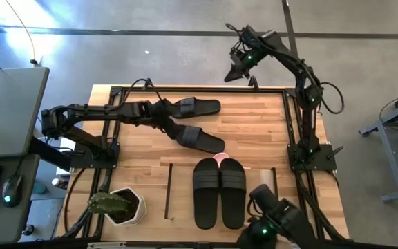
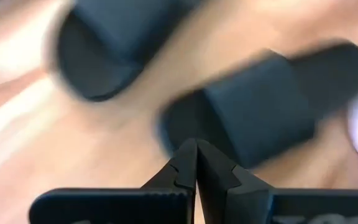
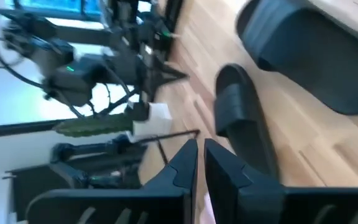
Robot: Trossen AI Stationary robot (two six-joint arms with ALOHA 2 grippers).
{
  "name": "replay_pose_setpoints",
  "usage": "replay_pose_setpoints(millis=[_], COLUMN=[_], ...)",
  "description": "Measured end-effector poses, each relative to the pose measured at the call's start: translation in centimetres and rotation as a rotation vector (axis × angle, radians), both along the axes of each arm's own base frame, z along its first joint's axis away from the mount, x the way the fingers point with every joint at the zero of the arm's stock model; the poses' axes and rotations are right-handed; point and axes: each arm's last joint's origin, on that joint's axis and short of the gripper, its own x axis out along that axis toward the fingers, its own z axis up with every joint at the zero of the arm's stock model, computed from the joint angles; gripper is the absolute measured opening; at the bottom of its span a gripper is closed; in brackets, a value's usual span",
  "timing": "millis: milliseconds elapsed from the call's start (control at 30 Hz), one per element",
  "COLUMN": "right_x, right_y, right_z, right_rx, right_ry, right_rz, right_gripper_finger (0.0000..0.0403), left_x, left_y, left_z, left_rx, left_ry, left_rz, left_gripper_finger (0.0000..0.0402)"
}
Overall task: Pick and place slides into the shelf
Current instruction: Put the black slipper under the shelf
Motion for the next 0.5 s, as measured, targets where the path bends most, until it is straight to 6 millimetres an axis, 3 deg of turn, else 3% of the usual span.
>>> replay_pose_setpoints(millis=[233, 500], right_x=[0.3, 1.0], right_y=[3.0, 7.5], right_z=[1.4, 4.2], right_rx=[-0.191, -0.316], right_ry=[0.07, 0.094], right_rz=[0.147, 0.271], right_gripper_finger=[0.0021, 0.0021], left_x=[-1.7, -3.1], left_y=[2.9, 6.7], left_z=[-0.2, -3.1], left_rx=[0.144, -0.15], left_ry=[0.056, 0.026], left_rz=[0.383, 0.516], left_gripper_finger=[0.0, 0.0])
